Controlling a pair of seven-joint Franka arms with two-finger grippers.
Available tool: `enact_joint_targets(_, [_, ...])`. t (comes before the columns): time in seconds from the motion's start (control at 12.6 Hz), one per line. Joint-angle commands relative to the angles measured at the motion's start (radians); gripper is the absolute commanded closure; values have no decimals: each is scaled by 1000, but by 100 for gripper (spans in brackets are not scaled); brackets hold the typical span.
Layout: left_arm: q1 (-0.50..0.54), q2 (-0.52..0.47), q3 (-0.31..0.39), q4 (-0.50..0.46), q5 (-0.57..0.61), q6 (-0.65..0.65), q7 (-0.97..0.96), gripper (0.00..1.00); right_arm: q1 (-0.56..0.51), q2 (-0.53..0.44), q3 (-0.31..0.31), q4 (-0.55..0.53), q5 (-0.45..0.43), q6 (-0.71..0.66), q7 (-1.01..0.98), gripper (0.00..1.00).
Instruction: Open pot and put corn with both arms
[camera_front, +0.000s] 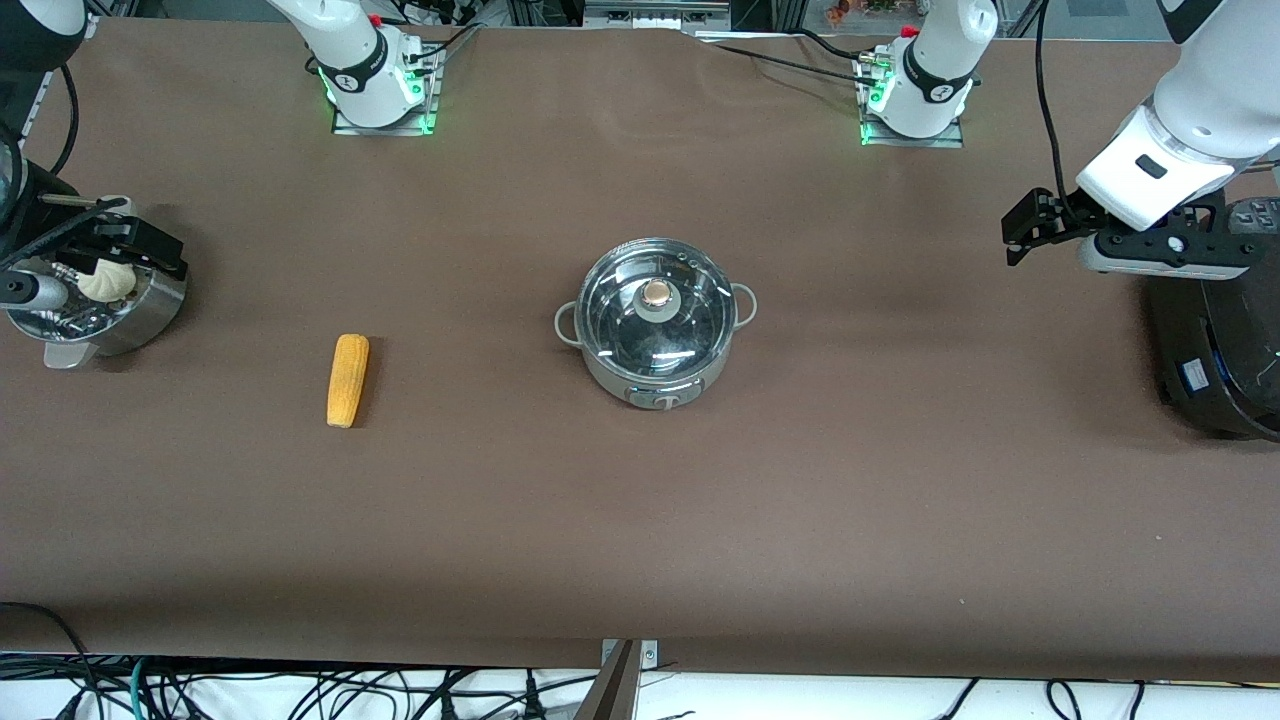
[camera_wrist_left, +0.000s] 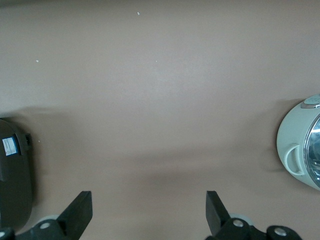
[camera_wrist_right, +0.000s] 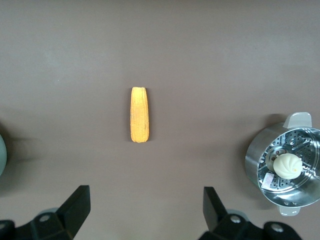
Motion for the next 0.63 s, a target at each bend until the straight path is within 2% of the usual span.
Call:
enact_joint_targets(0.0, [6, 12, 0, 27, -25, -13, 14, 0, -11, 9, 6, 27, 13, -21, -15, 0])
enact_joint_targets(0.56, [8, 13, 1, 27, -14, -15, 23, 0, -11, 9, 6, 27, 13, -21, -16, 0])
